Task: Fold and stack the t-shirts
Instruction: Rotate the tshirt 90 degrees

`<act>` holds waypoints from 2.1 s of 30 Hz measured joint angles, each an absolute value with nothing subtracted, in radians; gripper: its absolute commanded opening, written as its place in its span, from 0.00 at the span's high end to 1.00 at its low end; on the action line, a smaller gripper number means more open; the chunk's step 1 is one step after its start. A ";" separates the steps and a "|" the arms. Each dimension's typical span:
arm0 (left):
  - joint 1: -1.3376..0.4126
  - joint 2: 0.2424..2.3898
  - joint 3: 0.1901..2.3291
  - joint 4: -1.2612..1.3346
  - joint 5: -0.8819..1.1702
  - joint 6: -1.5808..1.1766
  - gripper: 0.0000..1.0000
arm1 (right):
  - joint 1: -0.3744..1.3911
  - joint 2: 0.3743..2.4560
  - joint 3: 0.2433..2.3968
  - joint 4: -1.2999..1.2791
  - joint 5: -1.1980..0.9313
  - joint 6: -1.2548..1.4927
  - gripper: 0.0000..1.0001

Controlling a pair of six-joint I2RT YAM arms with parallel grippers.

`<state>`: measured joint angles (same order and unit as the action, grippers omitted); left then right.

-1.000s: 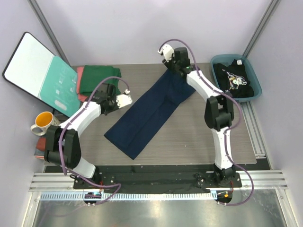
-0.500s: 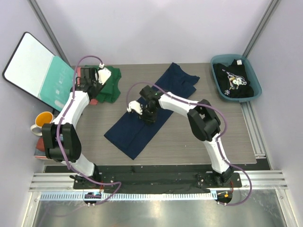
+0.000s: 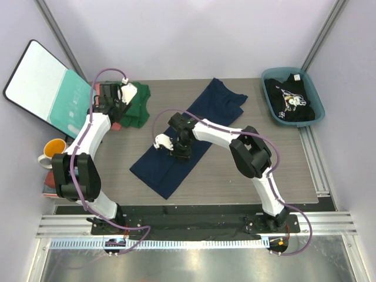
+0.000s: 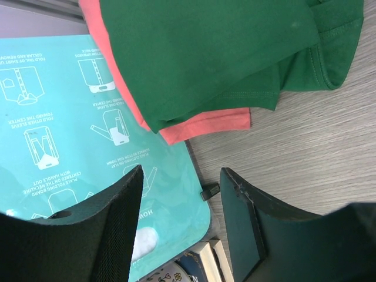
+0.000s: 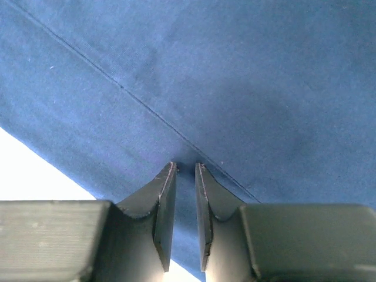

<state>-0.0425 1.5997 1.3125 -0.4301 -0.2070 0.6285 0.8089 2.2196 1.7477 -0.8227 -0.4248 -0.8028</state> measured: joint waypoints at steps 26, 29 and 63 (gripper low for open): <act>-0.041 1.599 1.365 -0.426 -0.130 0.687 0.43 | 0.672 1.808 1.172 -0.891 -0.326 -0.816 0.57; -0.041 1.599 1.365 -0.427 -0.119 0.683 0.42 | 0.612 1.808 1.273 -0.880 -0.281 -0.756 0.58; -0.060 1.685 1.359 -0.444 -0.079 0.657 0.46 | 0.415 2.587 2.225 -0.385 0.140 -0.822 0.99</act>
<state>-0.0605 1.6852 1.3590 -0.4442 -0.0788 0.6575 0.4149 2.5870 2.2250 -0.3847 0.1398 -0.8215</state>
